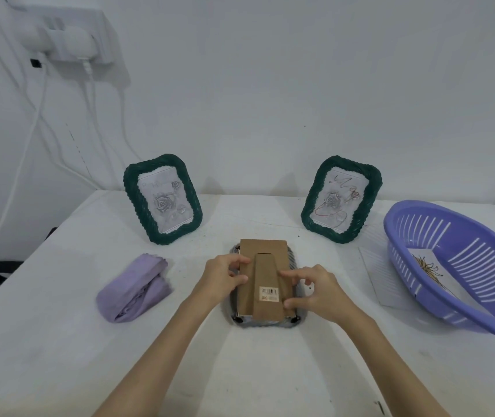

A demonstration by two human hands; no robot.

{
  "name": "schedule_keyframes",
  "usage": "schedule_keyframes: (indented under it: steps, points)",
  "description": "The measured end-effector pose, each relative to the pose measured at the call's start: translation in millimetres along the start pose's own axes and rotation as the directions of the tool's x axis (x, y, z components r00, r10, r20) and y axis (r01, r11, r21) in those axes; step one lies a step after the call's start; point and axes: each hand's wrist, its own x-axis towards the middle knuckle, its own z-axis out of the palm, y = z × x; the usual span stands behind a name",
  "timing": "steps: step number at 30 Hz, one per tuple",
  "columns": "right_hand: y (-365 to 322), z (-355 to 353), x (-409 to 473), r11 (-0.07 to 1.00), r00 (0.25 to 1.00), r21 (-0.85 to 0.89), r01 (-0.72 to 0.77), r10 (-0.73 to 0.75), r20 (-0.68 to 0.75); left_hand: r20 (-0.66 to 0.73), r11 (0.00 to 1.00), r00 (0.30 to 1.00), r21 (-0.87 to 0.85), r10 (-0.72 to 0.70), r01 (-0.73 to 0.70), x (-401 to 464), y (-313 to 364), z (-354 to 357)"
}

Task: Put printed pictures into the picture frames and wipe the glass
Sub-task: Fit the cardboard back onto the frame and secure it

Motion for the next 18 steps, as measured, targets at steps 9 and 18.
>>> schedule_keyframes:
  steps: [9,18]
  points:
    - [1.3,1.0,1.1,0.999,1.000,-0.054,-0.001,0.001,-0.002,0.006,1.000,1.000,0.029,0.001,-0.001,1.2,0.3,1.4]
    - [-3.5,1.1,-1.4,0.989,1.000,-0.146,0.008,-0.006,0.008,-0.008,0.999,1.000,0.046,0.027,-0.027,0.3,-3.5,2.1]
